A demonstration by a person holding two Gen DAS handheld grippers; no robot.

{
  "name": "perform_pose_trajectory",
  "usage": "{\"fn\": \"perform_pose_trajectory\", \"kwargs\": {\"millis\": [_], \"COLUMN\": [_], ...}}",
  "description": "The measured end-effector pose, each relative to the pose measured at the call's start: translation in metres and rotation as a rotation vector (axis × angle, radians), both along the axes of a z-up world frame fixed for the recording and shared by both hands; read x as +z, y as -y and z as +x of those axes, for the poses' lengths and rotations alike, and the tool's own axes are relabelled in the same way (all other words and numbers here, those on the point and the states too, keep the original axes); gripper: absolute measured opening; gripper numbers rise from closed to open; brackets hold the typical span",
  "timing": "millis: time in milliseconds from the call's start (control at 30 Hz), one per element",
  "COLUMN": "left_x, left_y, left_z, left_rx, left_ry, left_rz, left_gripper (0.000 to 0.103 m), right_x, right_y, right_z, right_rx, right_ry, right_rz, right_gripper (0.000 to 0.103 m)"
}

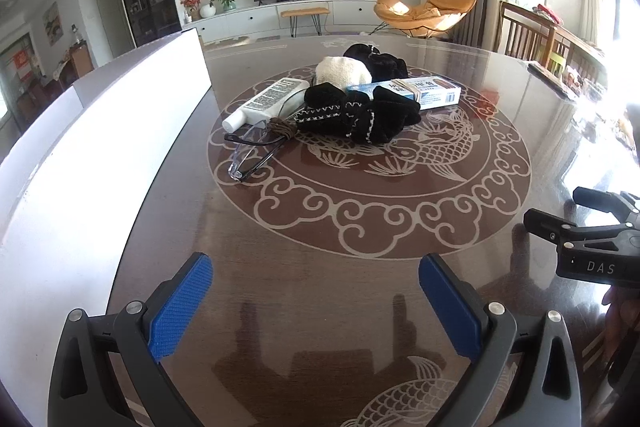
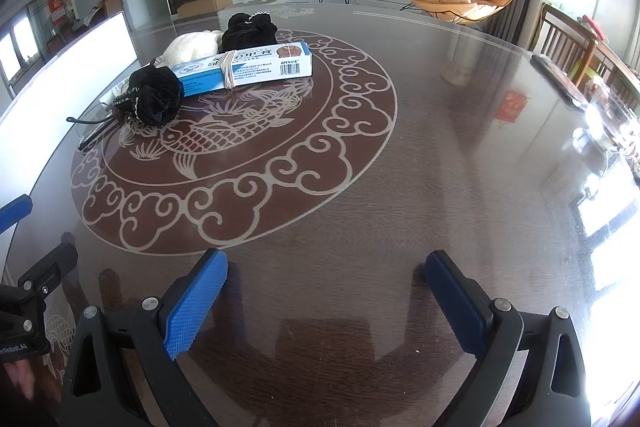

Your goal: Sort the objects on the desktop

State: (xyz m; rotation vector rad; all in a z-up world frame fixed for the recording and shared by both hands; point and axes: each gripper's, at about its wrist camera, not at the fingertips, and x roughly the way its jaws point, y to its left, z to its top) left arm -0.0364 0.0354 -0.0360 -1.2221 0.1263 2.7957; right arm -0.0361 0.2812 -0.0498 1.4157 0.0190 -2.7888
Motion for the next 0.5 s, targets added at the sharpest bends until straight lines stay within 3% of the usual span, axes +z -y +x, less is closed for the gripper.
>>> {"fn": "perform_pose_trajectory", "kwargs": {"millis": [133, 233, 367, 500], "left_x": [0.002, -0.002, -0.004, -0.004], "left_y": [0.033, 0.049, 0.05, 0.035], "left_z": [-0.001, -0.003, -0.002, 0.0], "left_rx": [0.112, 0.177, 0.191, 0.154], "left_ry": [0.01, 0.024, 0.024, 0.014], "left_rz": [0.133, 0.189, 0.191, 0.12], "left_gripper": [0.103, 0.103, 0.103, 0.103], "right_x": [0.0, 0.0, 0.0, 0.0], "right_y": [0.0, 0.0, -0.001, -0.001], "right_z": [0.0, 0.0, 0.0, 0.0], "right_rx": [0.0, -0.001, -0.001, -0.001], "right_ry": [0.0, 0.0, 0.0, 0.0], "right_rz": [0.0, 0.0, 0.0, 0.0], "right_gripper": [0.1, 0.1, 0.1, 0.1]}}
